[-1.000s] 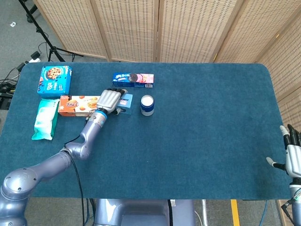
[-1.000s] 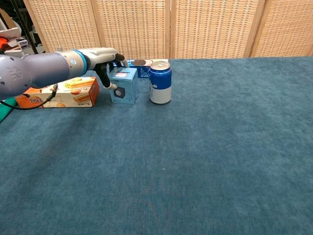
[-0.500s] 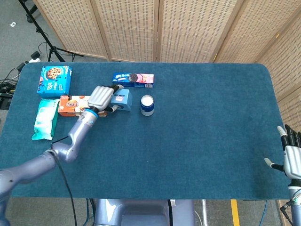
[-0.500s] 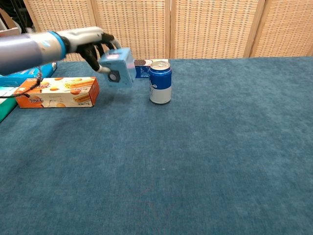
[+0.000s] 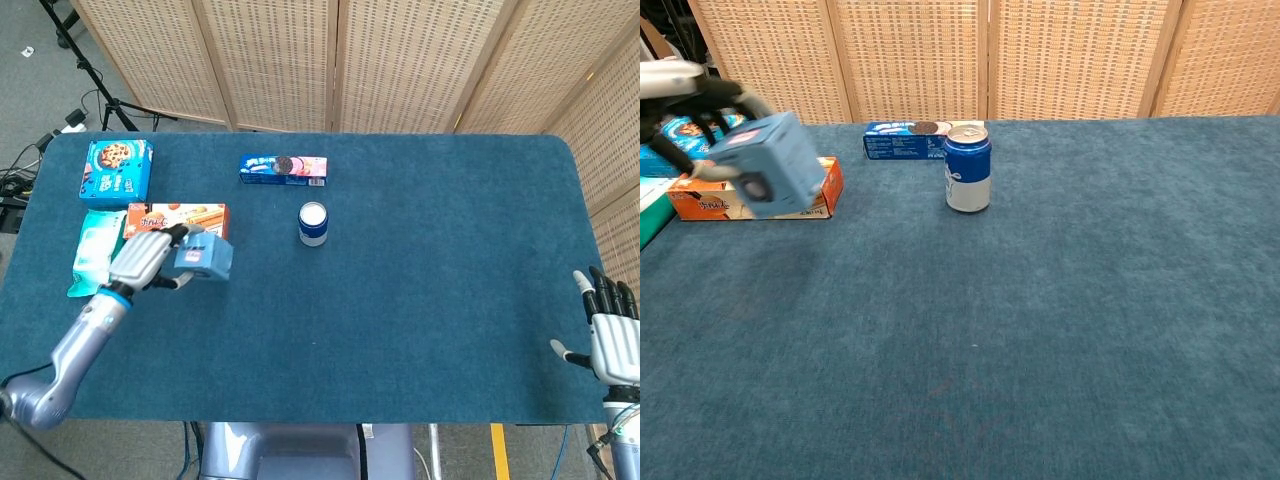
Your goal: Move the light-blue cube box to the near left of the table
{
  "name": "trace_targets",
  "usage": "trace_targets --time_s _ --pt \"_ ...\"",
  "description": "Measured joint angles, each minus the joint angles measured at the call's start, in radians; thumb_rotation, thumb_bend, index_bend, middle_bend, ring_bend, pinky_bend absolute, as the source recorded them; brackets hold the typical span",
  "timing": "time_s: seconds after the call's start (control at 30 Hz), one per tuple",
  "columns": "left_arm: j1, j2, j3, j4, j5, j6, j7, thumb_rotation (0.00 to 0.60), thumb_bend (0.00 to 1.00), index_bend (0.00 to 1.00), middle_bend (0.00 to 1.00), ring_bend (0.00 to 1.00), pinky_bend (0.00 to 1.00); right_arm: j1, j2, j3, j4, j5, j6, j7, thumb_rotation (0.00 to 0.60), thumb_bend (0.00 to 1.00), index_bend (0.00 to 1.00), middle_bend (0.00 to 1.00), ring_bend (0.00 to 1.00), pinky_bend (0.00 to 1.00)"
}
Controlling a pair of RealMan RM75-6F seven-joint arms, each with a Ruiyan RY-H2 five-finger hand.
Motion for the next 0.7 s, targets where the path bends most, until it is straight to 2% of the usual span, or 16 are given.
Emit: trace_targets --time_s 0.13,0.23,0.33,0.4,0.43,0.5,0.53,0.57,0.63,0.7 --pt "0.060 -0.007 0.051 -0.005 0.014 0.089 0.071 0.600 0.30 0.44 0.46 0.36 0.36 -0.002 0.008 -0.002 -0.004 -0.005 0.001 0.013 0.600 0.00 0.00 0.00 0.00 0.00" --pt "0.090 -0.025 0.081 -0.002 0.015 0.110 0.121 0.600 0.30 0.44 0.46 0.36 0.36 -0.004 0.013 -0.002 -0.007 -0.008 0.004 0.024 0.600 0.00 0.00 0.00 0.00 0.00" --pt "0.104 -0.046 0.100 0.011 0.016 0.103 0.106 0.600 0.29 0.44 0.46 0.36 0.36 -0.006 0.018 -0.002 -0.009 -0.008 0.006 0.034 0.600 0.00 0.00 0.00 0.00 0.00" --pt "0.113 -0.062 0.115 0.029 0.017 0.096 0.090 0.600 0.26 0.44 0.44 0.36 0.36 -0.008 0.022 -0.001 -0.009 -0.007 0.005 0.044 0.600 0.00 0.00 0.00 0.00 0.00" --pt "0.119 -0.073 0.120 0.042 0.018 0.095 0.088 0.600 0.23 0.43 0.38 0.33 0.35 -0.009 0.024 -0.001 -0.009 -0.006 0.005 0.049 0.600 0.00 0.00 0.00 0.00 0.00" --pt "0.126 -0.082 0.126 0.054 0.023 0.092 0.084 0.600 0.14 0.33 0.18 0.19 0.28 -0.010 0.028 0.000 -0.008 -0.006 0.006 0.058 0.600 0.00 0.00 0.00 0.00 0.00" --pt "0.130 -0.086 0.132 0.060 0.029 0.088 0.075 0.600 0.08 0.21 0.07 0.08 0.21 -0.011 0.030 0.000 -0.008 -0.007 0.007 0.061 0.600 0.00 0.00 0.00 0.00 0.00" --pt "0.132 -0.086 0.138 0.064 0.036 0.081 0.068 0.600 0.04 0.11 0.01 0.02 0.14 -0.012 0.031 0.000 -0.008 -0.008 0.008 0.064 0.600 0.00 0.00 0.00 0.00 0.00" --pt "0.134 -0.081 0.151 0.066 0.049 0.060 0.057 0.600 0.01 0.02 0.00 0.00 0.07 -0.013 0.033 0.000 -0.008 -0.010 0.009 0.069 0.600 0.00 0.00 0.00 0.00 0.00" --pt "0.135 -0.069 0.163 0.060 0.059 0.037 0.043 0.600 0.00 0.00 0.00 0.00 0.04 -0.014 0.035 -0.001 -0.010 -0.013 0.012 0.073 0.600 0.00 0.00 0.00 0.00 0.00"
